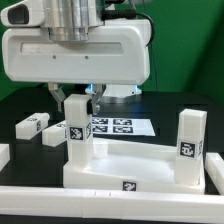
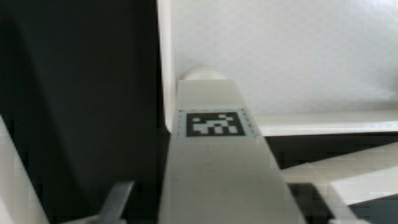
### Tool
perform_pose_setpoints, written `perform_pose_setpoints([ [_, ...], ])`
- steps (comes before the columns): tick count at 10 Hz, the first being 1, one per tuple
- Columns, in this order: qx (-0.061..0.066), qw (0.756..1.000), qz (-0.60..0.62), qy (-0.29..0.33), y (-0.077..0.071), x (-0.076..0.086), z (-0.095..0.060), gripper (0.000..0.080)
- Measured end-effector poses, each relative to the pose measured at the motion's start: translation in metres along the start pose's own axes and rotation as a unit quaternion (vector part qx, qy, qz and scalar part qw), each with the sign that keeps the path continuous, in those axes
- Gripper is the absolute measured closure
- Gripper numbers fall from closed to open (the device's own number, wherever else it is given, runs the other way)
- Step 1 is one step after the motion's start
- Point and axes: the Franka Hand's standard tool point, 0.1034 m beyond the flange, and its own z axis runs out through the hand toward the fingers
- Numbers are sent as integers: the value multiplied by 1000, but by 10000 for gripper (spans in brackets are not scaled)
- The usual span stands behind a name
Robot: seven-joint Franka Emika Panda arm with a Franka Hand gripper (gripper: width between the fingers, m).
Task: Assemble desk
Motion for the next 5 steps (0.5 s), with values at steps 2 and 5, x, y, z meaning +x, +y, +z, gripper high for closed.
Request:
perform_pose_setpoints([
  [2, 8, 996, 86, 2, 1, 0, 1, 509],
  [5, 12, 978, 207, 6, -1, 0, 1, 509],
])
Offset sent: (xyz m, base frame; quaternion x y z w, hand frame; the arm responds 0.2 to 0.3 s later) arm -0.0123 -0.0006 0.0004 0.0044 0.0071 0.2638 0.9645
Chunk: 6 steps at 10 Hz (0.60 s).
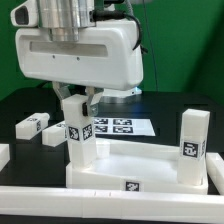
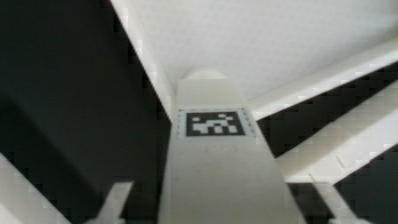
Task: Assemble desk
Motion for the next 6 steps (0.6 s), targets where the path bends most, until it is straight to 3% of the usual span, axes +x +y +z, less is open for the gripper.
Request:
perform_pose_setpoints([
  [3, 5, 992, 128, -1, -3, -2, 1, 509],
  [6, 12, 960, 280, -8, -9, -5, 1, 509],
])
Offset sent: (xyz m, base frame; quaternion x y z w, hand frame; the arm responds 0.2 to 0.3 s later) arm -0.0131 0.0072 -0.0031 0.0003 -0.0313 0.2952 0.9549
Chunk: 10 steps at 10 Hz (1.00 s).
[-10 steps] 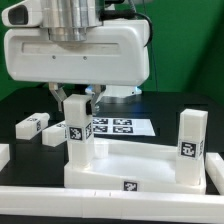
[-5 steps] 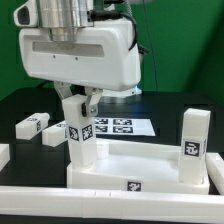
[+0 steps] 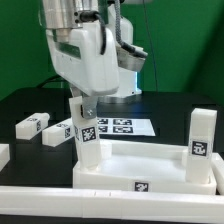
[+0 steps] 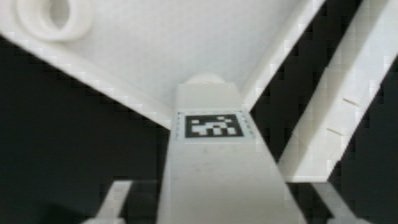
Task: Assemble desk
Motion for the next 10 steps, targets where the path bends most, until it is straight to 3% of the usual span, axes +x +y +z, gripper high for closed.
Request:
perform_pose_setpoints([
  [5, 2, 995, 104, -1, -3, -5, 1, 509],
  [6, 2, 995, 102, -1, -3, -5, 1, 311],
  [7, -1, 998, 55, -3, -3, -6, 0, 198],
  [10, 0, 995, -95, -2, -3, -6, 0, 160],
])
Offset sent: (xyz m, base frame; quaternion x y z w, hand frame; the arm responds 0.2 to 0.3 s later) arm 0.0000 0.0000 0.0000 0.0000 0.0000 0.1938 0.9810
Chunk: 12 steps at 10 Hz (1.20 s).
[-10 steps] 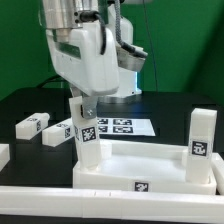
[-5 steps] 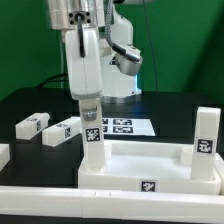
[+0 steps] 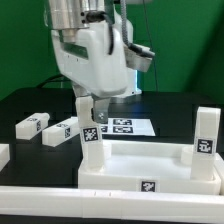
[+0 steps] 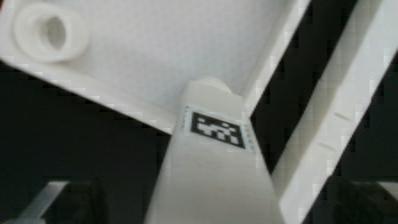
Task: Assemble desk
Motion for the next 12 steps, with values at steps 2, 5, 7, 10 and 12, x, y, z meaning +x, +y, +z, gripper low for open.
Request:
perform_pose_setpoints([
  [2, 0, 996, -86, 0, 0, 0, 0, 151],
  [5, 0, 977, -211, 1, 0, 1, 0, 150],
  [7, -1, 955, -296, 1, 0, 0, 0, 150],
  [10, -1, 917, -400, 2, -2, -2, 1, 150],
  [12, -1, 881, -473, 2, -1, 0, 1, 150],
])
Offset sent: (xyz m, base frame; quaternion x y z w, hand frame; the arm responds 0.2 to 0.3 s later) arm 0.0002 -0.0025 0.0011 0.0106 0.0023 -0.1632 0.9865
